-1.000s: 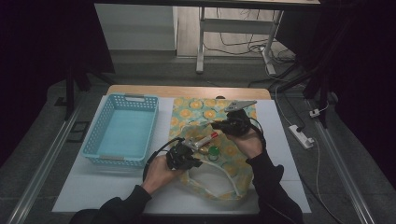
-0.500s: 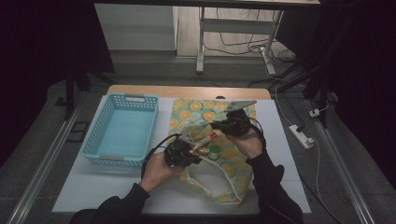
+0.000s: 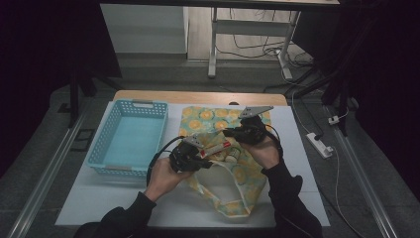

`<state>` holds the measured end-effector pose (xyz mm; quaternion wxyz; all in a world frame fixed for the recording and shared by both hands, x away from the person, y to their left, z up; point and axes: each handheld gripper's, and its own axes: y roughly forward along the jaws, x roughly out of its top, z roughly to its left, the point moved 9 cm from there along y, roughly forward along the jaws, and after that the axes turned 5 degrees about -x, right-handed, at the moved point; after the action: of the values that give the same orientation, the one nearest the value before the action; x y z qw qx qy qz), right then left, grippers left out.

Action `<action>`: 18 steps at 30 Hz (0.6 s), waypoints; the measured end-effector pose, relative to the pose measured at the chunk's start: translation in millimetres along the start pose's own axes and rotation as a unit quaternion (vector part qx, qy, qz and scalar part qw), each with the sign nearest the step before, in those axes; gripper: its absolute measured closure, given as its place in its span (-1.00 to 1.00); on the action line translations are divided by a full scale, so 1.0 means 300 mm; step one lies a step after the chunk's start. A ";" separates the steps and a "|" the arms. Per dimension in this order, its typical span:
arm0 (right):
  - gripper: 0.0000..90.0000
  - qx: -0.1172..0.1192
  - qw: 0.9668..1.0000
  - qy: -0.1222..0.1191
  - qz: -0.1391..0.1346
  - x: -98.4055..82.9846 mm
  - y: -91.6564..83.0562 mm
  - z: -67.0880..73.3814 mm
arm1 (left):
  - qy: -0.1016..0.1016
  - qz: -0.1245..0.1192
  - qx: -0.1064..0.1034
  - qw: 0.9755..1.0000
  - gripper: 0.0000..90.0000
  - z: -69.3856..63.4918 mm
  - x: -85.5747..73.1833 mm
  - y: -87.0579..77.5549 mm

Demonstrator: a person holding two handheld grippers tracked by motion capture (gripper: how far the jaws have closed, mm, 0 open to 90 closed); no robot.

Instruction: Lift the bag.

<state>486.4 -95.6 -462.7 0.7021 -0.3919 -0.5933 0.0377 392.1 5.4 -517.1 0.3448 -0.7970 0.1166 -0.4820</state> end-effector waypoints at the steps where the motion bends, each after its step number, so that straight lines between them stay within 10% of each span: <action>1: 1.00 0.000 1.000 0.001 -0.001 0.002 -0.002 0.001 | 0.000 -0.001 0.000 1.000 0.98 0.000 0.002 -0.003; 18: 1.00 -0.001 1.000 0.000 -0.012 0.022 -0.030 0.003 | -0.010 -0.036 -0.007 0.999 0.98 0.009 0.069 -0.094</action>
<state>483.9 -98.0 -452.2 0.7021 -0.3851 -0.5982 0.0288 400.8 16.6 -484.9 0.3227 -0.8080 0.0878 -0.4850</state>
